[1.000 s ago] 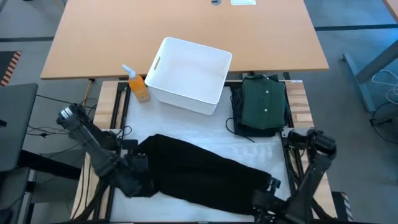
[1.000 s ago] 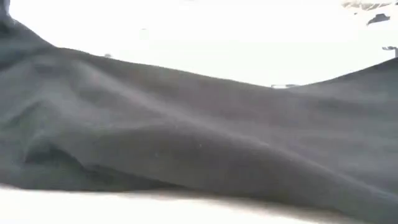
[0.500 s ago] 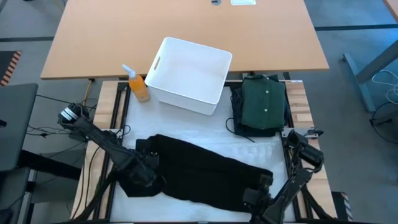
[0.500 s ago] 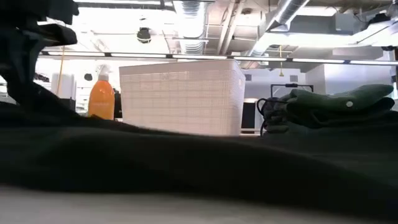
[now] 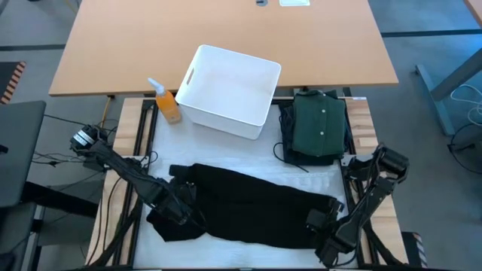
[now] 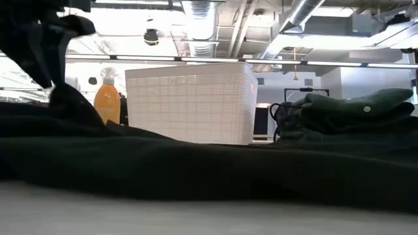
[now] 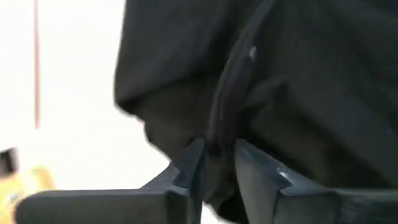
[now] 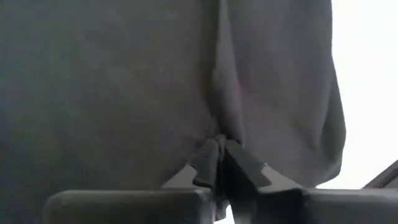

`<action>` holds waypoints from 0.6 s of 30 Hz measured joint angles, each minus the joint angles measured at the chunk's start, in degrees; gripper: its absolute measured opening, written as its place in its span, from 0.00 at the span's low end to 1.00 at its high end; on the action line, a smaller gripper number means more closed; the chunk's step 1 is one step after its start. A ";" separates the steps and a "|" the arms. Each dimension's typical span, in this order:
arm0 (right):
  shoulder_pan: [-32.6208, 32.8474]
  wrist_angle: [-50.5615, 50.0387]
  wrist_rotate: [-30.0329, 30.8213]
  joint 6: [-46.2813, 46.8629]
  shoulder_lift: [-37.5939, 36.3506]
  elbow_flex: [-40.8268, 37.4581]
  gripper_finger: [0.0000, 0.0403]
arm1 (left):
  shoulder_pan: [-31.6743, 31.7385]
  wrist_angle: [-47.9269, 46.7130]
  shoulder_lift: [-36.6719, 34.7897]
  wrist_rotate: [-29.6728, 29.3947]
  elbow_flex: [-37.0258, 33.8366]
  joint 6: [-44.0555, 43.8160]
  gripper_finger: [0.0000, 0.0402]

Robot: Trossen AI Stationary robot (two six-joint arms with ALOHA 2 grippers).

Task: Fold laundry
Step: Fold the black shirt

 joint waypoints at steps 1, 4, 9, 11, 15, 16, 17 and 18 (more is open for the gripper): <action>-0.38 -0.47 -0.19 -0.01 -0.77 0.02 0.15 | 0.00 -2.94 0.00 -0.37 1.16 -1.55 0.21; -1.13 -2.21 -0.72 -0.02 -3.56 -0.02 0.22 | 0.00 -12.49 0.00 -0.75 5.66 -6.80 0.29; -1.38 -3.63 -1.56 0.00 -8.35 0.01 0.33 | -1.09 -21.09 -0.69 3.61 11.62 -15.43 0.37; -1.38 -3.42 -1.64 0.19 -10.17 0.95 0.37 | -2.41 -19.52 -1.53 9.88 11.40 -18.47 0.37; -1.36 -3.49 -1.26 0.30 -13.32 3.37 0.40 | -6.32 -13.07 -2.45 21.91 7.74 -21.15 0.37; -1.35 -3.25 0.11 0.31 -14.01 3.84 0.40 | -7.38 -11.12 -2.45 23.98 6.64 -21.51 0.37; -1.26 -2.58 2.74 0.28 -14.53 4.04 0.40 | -8.31 -9.31 -2.46 25.12 5.44 -21.67 0.37; -1.19 -0.83 6.43 0.14 -14.84 4.05 0.40 | -9.16 -7.31 -2.50 25.28 4.12 -21.73 0.37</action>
